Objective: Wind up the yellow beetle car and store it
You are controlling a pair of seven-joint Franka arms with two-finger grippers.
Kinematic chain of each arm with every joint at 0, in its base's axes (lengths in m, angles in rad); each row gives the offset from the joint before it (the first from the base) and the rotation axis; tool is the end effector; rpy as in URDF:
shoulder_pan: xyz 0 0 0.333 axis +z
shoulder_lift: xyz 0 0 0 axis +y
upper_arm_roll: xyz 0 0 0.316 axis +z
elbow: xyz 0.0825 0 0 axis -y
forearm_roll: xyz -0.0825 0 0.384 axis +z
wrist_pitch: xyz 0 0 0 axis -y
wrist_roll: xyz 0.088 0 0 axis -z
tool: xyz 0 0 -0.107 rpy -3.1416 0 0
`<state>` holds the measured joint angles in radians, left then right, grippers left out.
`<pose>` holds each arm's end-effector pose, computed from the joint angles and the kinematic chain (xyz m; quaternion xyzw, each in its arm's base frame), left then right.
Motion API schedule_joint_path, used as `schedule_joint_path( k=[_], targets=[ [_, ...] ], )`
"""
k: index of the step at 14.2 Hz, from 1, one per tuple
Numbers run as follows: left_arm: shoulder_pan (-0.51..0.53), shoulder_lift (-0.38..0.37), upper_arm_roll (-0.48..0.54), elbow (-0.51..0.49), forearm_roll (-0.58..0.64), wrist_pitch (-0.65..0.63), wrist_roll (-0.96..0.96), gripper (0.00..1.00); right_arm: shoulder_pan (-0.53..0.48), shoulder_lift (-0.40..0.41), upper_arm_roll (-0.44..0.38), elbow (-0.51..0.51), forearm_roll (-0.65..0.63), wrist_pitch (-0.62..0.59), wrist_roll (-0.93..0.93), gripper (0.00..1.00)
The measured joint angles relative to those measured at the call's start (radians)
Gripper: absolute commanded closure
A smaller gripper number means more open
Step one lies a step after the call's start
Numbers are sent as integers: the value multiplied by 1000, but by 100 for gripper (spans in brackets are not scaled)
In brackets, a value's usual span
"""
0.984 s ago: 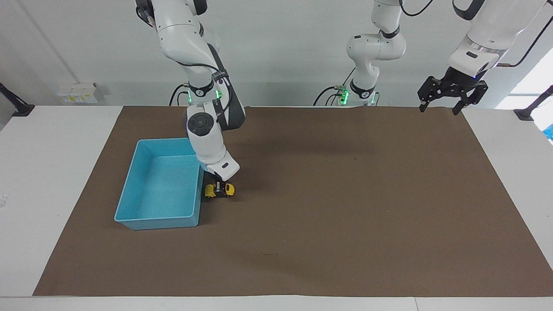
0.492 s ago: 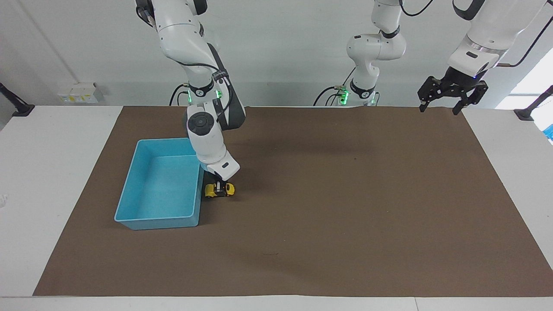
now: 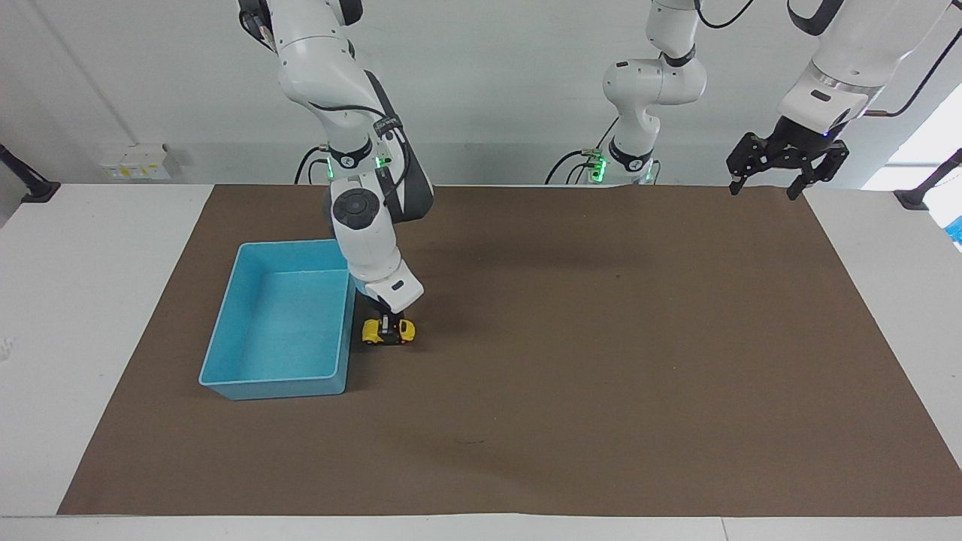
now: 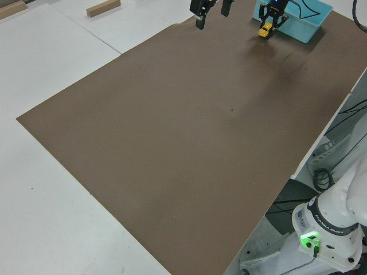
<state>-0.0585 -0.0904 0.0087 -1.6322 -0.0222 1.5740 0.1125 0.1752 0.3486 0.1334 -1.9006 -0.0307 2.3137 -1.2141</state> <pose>0.5257 -0.0283 0.6447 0.9965 -0.0812 0.0164 0.0110 0.6027 0.1866 0.3257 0.7198 0.6933 0.0353 0.0050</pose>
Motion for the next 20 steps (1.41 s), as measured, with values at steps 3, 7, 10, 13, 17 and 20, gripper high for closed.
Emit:
schedule_joint_path(
  k=[3, 7, 10, 13, 17, 20],
  targets=[
    [0, 0, -1, 0, 0, -2, 0, 0, 13, 0, 0, 40, 2, -40, 23, 77],
    [-1, 0, -5, 0, 4, -4, -3, 0, 14, -5, 0, 79, 7, -92, 26, 77],
    [-1, 0, -8, 0, 4, -10, -20, 0, 14, -23, 1, 113, 11, -156, 27, 77],
    [-1, 0, -9, 0, 4, -12, -26, 0, 12, -56, 0, 133, 12, -218, 27, 77],
    [-1, -1, -7, 0, 4, -12, -34, 0, 0, -103, 0, 140, 13, -282, 27, 77],
    [1, -1, 4, 0, 4, -12, -35, 0, -33, -128, -1, 152, 38, -331, -4, 79]
  ],
)
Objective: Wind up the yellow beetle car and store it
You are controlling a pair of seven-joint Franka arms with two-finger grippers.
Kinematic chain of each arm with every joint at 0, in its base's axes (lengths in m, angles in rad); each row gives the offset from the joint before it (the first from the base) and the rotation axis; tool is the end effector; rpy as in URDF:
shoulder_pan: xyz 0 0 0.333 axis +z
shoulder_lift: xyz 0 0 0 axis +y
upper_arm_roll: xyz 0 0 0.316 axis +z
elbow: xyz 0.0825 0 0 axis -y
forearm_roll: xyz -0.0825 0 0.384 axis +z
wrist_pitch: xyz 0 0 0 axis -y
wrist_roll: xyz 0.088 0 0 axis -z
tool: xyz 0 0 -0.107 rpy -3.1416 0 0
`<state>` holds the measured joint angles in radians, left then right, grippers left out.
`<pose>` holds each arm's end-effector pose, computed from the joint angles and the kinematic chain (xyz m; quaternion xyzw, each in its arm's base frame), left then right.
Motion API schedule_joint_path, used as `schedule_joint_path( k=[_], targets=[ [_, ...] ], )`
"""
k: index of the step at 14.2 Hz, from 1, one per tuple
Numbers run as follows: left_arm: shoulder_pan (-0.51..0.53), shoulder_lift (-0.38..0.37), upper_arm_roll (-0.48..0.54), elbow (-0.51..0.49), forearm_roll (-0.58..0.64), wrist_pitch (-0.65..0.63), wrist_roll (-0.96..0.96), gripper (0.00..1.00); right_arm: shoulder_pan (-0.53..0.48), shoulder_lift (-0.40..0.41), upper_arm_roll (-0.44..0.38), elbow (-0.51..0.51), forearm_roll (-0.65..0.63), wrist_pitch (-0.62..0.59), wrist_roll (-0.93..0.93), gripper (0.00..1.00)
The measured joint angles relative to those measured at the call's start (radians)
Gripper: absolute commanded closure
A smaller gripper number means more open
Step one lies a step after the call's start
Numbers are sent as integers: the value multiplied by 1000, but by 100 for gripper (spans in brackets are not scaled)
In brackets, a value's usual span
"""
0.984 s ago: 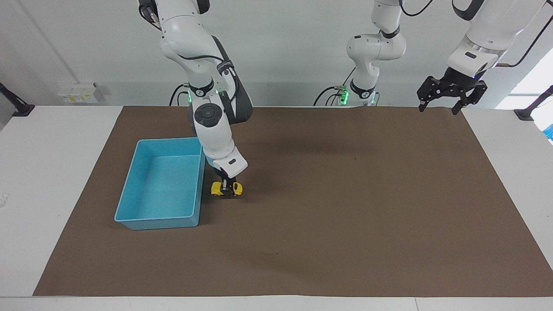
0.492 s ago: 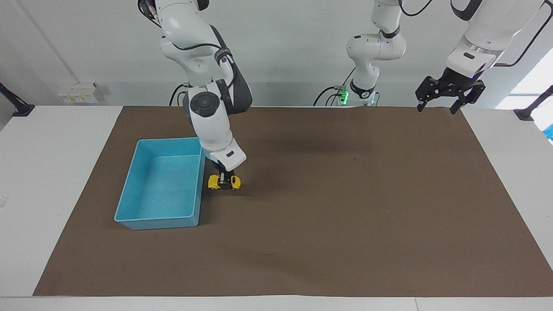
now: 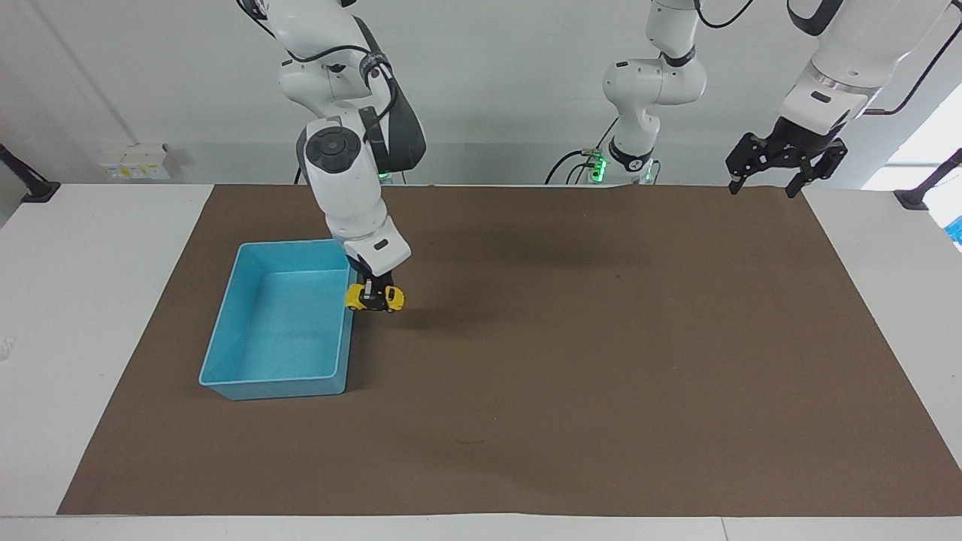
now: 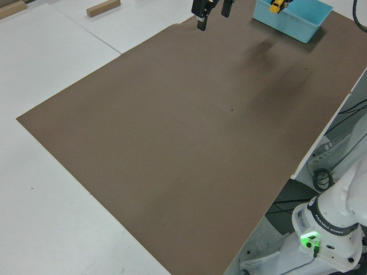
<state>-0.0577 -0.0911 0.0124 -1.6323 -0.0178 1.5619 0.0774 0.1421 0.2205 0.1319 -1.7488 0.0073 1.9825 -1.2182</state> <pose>0.5244 -0.0254 0.6439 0.9980 -0.0615 0.0105 0.0093 0.6027 0.1645 0.4456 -0.7363 -0.6764 -0.0148 0.0124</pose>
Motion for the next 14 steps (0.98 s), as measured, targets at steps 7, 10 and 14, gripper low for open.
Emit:
schedule_joint_path(
  k=[7, 10, 14],
  targets=[
    [0, 0, 2, 0, 0, 0, 0, 0, -109, -5, -2, 0, 15, -36, -144, 79],
    [0, 0, 2, 0, 0, 0, 0, 0, -143, -5, -4, -2, 15, -39, -203, 79],
    [0, 0, 2, 0, 0, 0, 0, 0, -178, -5, -5, -22, 14, -41, -259, 79]
  ],
)
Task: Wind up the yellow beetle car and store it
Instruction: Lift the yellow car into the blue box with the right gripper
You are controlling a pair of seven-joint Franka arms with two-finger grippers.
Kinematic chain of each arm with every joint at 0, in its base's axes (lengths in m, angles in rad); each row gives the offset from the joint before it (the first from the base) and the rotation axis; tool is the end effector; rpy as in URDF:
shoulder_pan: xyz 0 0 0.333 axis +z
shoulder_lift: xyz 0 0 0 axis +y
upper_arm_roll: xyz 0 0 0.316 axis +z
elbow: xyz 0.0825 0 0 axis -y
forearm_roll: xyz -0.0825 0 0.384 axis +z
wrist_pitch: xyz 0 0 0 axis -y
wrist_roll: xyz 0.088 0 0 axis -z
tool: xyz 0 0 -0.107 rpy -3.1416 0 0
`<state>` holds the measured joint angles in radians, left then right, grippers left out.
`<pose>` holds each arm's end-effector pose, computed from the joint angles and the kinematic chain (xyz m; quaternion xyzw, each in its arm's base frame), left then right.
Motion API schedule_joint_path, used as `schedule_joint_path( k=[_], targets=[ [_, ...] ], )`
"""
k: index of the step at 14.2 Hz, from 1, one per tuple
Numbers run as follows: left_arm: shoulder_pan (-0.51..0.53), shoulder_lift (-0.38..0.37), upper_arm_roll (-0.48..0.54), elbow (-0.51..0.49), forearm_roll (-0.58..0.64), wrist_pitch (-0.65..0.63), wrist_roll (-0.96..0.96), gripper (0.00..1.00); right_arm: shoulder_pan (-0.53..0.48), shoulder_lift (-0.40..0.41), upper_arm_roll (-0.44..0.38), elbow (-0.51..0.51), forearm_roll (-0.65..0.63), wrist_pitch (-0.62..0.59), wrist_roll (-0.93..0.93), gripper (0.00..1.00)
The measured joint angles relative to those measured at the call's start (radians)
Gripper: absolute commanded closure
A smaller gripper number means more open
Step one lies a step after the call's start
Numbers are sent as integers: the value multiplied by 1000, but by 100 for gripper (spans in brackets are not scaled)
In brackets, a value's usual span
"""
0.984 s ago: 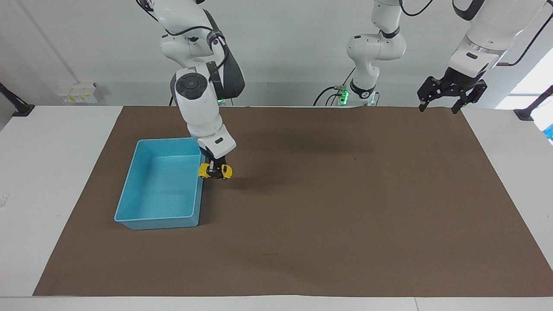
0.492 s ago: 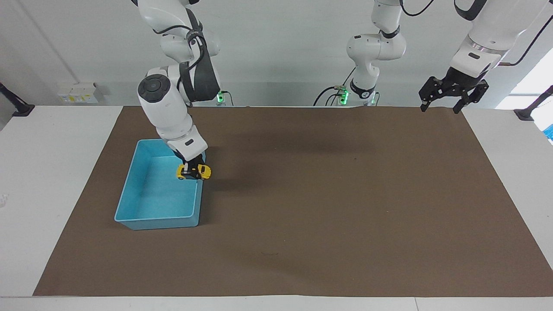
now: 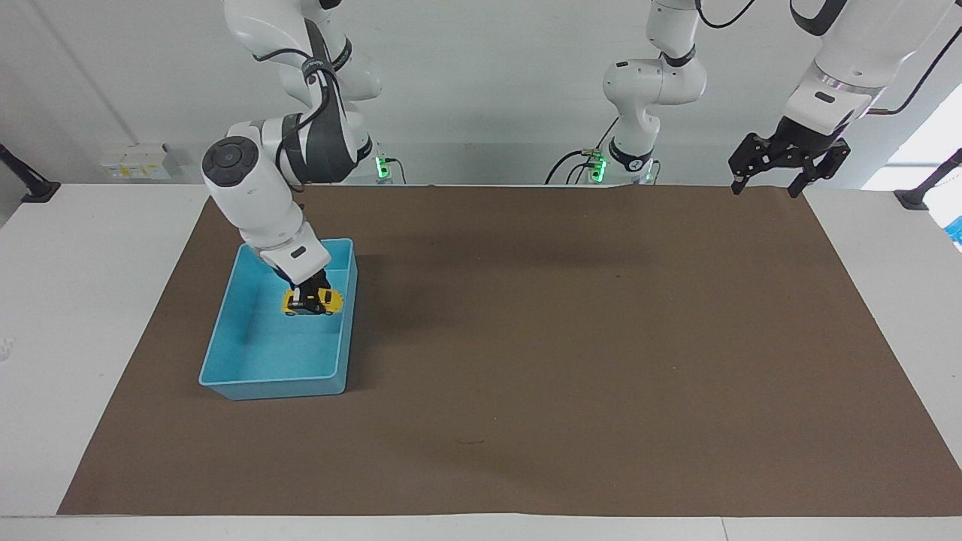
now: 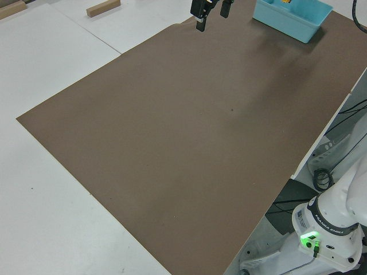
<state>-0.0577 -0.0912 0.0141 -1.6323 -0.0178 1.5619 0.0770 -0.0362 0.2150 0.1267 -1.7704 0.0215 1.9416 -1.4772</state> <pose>0.5244 -0.0244 0.6439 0.9981 -0.0605 0.0106 0.0094 0.6135 0.0526 0.4352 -0.7116 -0.7019 0.0012 0.0315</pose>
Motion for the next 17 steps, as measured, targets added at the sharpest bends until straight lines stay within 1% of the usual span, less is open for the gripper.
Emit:
schedule_joint_path(
  k=[3, 6, 11, 15, 17],
  targets=[
    [0, 0, 0, 0, 0, 0, 0, 0, -24, -10, -1, -33, -2, 3, -39, 79],
    [0, 0, 0, 0, 0, 0, 0, 0, -70, -26, -4, -62, -2, 8, -101, 79],
    [0, 0, 0, 0, 0, 0, 0, 0, -94, -52, -5, -184, -8, 143, -126, 79],
    [0, 0, 0, 0, 0, 0, 0, 0, -97, -51, -4, -236, -8, 208, -137, 79],
    [0, 0, 0, 0, 0, 0, 0, 0, -97, -49, -4, -275, -8, 270, -160, 79]
  ],
)
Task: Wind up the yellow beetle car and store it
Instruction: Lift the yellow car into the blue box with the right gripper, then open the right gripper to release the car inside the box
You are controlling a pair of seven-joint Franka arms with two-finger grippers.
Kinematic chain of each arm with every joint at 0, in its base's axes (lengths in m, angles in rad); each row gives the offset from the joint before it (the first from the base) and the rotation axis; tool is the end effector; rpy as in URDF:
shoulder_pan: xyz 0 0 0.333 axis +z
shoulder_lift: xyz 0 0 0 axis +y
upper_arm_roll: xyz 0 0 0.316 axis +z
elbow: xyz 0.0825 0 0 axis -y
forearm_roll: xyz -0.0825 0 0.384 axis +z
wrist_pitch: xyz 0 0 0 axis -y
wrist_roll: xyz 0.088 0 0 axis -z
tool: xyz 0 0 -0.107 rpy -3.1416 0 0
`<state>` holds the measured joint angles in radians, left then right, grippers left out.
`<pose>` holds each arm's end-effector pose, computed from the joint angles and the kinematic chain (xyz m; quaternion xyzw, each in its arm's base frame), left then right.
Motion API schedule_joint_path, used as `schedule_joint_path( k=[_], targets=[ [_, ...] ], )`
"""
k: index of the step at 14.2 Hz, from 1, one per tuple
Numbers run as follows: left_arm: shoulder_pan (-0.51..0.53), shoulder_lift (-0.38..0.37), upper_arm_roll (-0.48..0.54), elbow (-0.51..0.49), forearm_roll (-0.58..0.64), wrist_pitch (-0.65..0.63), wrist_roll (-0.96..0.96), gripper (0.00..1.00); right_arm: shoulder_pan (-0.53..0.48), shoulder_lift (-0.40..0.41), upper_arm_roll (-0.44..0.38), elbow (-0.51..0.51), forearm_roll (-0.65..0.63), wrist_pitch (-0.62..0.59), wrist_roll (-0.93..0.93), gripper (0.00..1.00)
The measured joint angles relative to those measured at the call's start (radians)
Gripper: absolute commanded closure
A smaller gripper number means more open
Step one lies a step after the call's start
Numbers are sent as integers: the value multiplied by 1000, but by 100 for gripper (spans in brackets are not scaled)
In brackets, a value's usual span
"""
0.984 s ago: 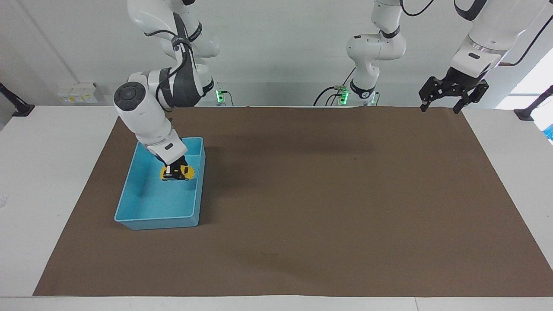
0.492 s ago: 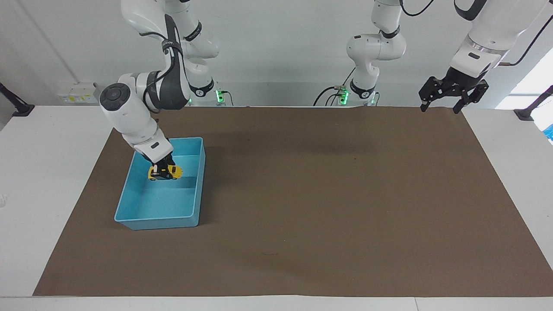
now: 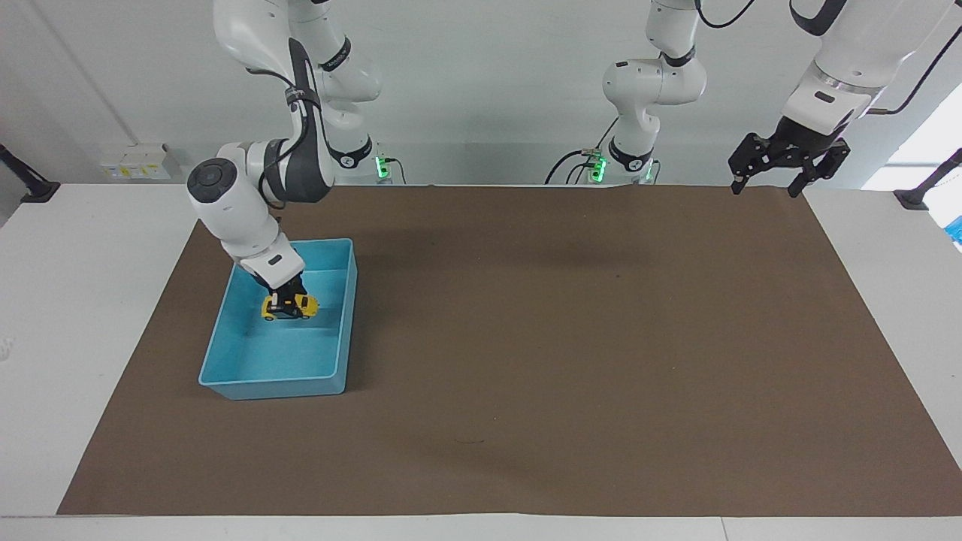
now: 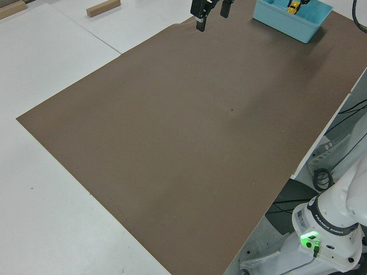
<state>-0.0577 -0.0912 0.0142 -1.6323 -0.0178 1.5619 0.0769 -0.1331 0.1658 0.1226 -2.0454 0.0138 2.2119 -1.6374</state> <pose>0.5244 -0.0244 0.6439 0.9981 -0.0604 0.0106 0.0094 0.5787 -0.0072 0.3615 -0.6905 -0.7232 -0.0121 0.0099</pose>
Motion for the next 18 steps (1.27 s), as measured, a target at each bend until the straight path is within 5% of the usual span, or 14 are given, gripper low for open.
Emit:
schedule_joint_path(
  k=[16, 18],
  targets=[
    [0, 0, 0, 0, 0, 0, 0, 0, -4, 43, 1, -77, 0, 128, -73, 79],
    [0, 0, 0, 0, 0, 0, 0, 0, -4, 43, 1, -77, 0, 128, -74, 68]
  ],
)
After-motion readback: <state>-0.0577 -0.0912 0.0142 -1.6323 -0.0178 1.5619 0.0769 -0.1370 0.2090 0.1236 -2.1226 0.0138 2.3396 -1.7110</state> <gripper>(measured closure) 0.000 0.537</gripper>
